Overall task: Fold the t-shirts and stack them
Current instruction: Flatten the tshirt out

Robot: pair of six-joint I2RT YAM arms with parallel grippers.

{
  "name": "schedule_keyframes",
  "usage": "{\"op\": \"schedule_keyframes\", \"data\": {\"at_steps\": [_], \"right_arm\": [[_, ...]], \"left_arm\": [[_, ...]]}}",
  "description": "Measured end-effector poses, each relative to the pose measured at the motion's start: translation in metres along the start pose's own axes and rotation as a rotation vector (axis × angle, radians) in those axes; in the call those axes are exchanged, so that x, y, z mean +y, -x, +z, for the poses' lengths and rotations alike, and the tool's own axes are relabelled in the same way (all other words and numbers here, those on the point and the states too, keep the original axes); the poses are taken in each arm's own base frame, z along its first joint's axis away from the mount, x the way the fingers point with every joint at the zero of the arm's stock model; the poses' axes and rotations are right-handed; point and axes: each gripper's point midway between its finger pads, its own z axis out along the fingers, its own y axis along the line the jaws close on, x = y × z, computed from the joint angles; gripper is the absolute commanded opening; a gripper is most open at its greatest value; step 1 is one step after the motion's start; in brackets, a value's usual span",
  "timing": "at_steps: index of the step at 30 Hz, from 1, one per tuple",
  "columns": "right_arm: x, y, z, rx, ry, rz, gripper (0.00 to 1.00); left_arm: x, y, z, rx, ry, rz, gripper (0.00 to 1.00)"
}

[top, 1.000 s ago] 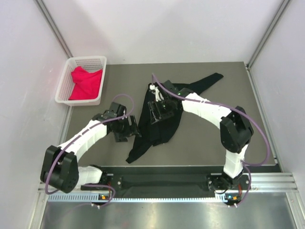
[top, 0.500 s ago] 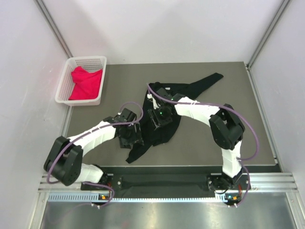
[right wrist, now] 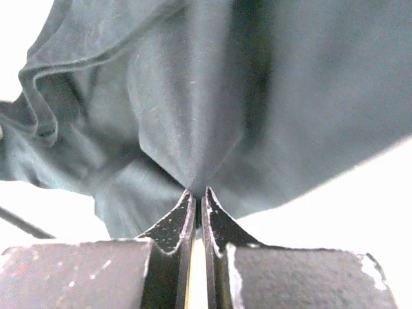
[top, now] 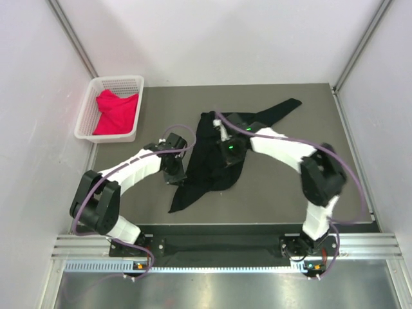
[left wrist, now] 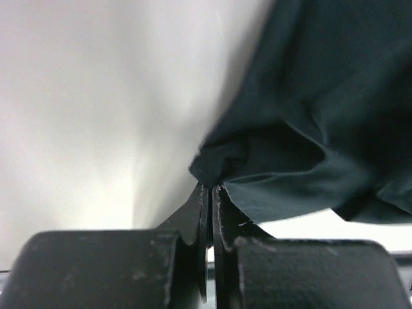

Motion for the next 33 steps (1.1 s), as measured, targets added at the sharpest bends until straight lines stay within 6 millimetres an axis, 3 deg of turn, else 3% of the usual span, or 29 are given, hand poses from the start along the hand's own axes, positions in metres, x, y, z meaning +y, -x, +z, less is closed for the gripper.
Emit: {"op": "schedule_keyframes", "data": {"at_steps": [4,7,10,11,14,16,18,21,24,29,33], "right_arm": [[-0.047,-0.003,-0.067,-0.118,-0.044,0.102,0.03],[-0.092,-0.021,-0.105,-0.194,-0.101,0.202,0.07],[-0.125,-0.058,-0.107,-0.159,-0.147,0.297,0.17],[-0.133,-0.074,-0.102,-0.12,-0.16,0.325,0.33],[-0.146,-0.119,-0.09,-0.003,-0.185,0.397,0.47],[-0.146,-0.13,-0.09,0.032,-0.186,0.415,0.5],[-0.143,-0.127,-0.092,0.019,-0.173,0.413,0.54],[-0.131,-0.112,-0.096,-0.023,-0.128,0.39,0.55],[-0.103,-0.089,-0.094,-0.059,-0.054,0.32,0.56],[-0.058,-0.065,-0.074,-0.033,0.019,0.204,0.56],[-0.059,-0.056,-0.052,0.009,-0.031,0.189,0.51]], "left_arm": [[0.008,0.03,-0.011,-0.079,0.044,-0.027,0.0],[0.018,0.053,-0.017,-0.131,0.064,-0.063,0.0],[0.032,0.071,-0.021,-0.155,0.078,-0.107,0.0],[0.036,0.075,-0.021,-0.159,0.084,-0.118,0.0],[0.05,0.084,-0.021,-0.157,0.103,-0.138,0.0],[0.054,0.086,-0.02,-0.148,0.111,-0.135,0.0],[0.052,0.087,-0.018,-0.136,0.107,-0.12,0.0],[0.047,0.086,-0.018,-0.123,0.082,-0.103,0.0],[0.042,0.087,-0.02,-0.117,0.056,-0.096,0.0],[0.039,0.086,-0.02,-0.108,0.04,-0.087,0.0],[0.039,0.085,-0.02,-0.106,0.037,-0.081,0.0]]}}
